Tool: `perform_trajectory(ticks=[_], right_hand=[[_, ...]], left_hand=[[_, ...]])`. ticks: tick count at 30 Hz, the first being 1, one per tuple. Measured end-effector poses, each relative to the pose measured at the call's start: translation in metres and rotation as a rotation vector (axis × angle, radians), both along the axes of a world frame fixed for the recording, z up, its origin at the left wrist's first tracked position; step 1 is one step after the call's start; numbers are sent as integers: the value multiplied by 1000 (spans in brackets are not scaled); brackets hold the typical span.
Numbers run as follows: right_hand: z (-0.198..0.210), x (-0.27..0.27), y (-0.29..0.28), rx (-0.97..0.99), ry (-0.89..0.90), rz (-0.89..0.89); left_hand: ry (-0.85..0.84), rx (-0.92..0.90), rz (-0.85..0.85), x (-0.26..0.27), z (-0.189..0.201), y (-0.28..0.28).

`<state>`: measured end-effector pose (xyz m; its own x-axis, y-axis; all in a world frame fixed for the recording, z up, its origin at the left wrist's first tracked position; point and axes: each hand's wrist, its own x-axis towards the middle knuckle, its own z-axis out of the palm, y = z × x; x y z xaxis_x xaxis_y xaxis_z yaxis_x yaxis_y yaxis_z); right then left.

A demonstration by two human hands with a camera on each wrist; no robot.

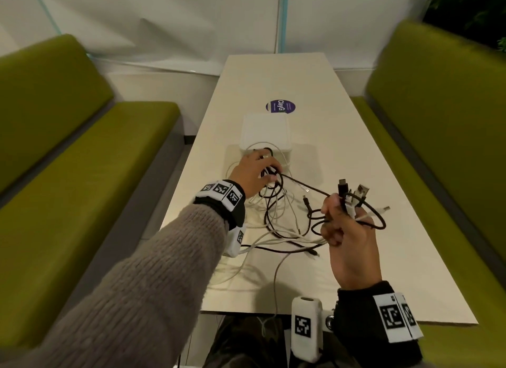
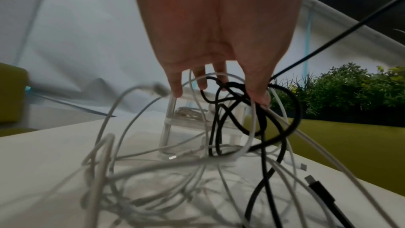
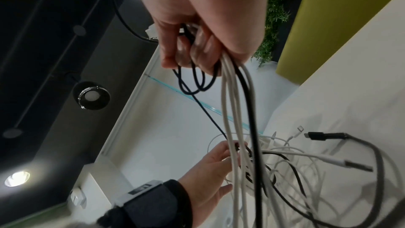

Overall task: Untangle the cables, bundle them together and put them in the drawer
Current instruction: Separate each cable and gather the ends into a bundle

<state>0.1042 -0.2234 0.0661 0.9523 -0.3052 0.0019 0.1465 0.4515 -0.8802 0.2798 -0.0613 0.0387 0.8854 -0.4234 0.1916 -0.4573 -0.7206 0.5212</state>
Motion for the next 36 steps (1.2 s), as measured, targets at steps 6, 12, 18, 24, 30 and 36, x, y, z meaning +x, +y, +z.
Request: perform_trajectory(ticks=[6, 12, 18, 24, 30, 36], right_hand=[[16, -1, -10, 3, -54, 22], [-9, 10, -8, -35, 202, -53], [-19, 16, -8, -56, 241, -62], [-27, 22, -7, -106, 274, -95], [-32, 42, 3, -252, 216, -81], [-30, 61, 23, -312, 185, -79]], left_hand=[[-80, -164, 26, 1, 36, 2], [226, 160, 19, -21, 18, 13], [-151, 407, 72, -38, 33, 8], [59, -160, 22, -36, 37, -3], [367, -325, -72, -52, 35, -5], [298, -197, -181, -71, 32, -12]])
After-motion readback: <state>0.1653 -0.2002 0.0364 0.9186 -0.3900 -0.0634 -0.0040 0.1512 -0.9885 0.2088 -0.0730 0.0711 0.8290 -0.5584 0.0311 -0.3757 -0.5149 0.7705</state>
